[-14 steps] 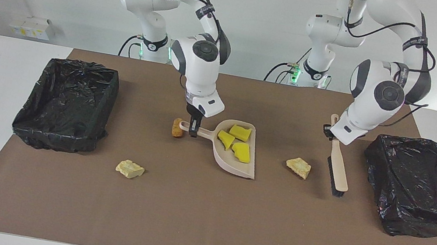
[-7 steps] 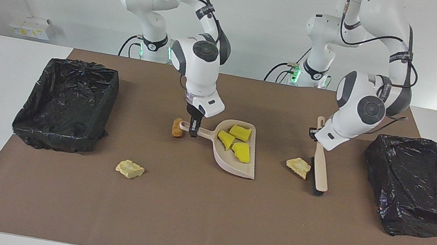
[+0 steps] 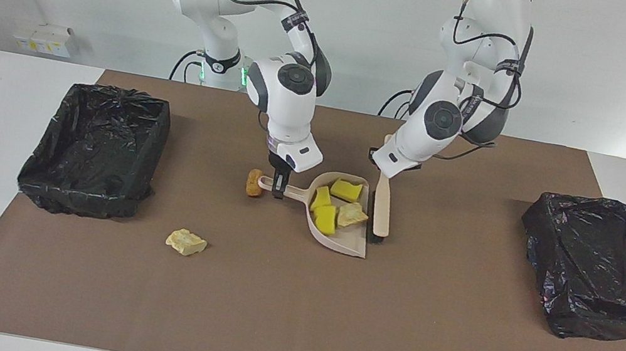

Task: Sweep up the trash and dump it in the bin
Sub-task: 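Sweep the yellow sponges into the dustpan with the left gripper's brush, then carry the dustpan to the far bin and tip it with the right gripper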

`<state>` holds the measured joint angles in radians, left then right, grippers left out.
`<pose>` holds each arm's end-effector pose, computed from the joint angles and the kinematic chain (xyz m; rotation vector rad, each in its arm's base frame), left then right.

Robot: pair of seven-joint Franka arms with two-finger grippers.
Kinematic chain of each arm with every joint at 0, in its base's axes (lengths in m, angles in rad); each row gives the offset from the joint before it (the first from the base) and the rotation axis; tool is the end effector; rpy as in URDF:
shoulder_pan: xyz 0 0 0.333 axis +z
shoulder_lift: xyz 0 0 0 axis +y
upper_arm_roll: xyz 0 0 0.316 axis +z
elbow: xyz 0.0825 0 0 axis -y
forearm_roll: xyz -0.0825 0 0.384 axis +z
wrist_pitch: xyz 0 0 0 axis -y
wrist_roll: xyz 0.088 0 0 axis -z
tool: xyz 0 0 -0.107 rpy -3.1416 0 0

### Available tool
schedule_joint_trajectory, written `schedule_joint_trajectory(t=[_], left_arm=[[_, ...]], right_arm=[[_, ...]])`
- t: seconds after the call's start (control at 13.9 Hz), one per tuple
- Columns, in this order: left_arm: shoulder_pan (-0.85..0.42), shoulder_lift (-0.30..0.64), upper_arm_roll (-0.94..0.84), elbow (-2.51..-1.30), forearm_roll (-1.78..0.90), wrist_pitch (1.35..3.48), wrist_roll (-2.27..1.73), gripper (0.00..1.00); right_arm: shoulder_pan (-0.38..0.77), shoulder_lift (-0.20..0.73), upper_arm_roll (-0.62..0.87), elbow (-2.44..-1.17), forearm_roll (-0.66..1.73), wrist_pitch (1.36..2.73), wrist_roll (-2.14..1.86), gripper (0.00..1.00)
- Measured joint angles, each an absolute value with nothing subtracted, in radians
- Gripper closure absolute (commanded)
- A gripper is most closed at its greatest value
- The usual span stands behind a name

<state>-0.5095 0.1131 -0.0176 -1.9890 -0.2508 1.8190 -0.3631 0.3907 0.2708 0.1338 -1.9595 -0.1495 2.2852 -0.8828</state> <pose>0.4621 -0.2923 0.3892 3.0017 -0.1013 -0.5394 0.5331 0.3005 0.3448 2.2368 2.0758 0.0662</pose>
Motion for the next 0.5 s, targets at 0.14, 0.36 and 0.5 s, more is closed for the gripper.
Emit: schedule_joint_trajectory(t=[0.14, 0.36, 0.5], left_arm=[[-0.497, 0.081, -0.001, -1.944, -0.251, 1.744, -0.362, 1.00], [-0.451, 0.049, 0.006, -1.897, -0.206, 1.683, -0.357, 1.00], [-0.424, 0.035, 0.012, -1.877, -0.154, 1.674, -0.356, 1.00]], right_arm=[[0.391, 0.272, 0.134, -1.956, -0.149, 2.285, -0.883, 1.00], [0.382, 0.270, 0.132, -1.924, -0.149, 2.243, -0.872, 1.00], [0.354, 0.256, 0.130, -1.881, -0.149, 2.162, -0.872, 1.00]])
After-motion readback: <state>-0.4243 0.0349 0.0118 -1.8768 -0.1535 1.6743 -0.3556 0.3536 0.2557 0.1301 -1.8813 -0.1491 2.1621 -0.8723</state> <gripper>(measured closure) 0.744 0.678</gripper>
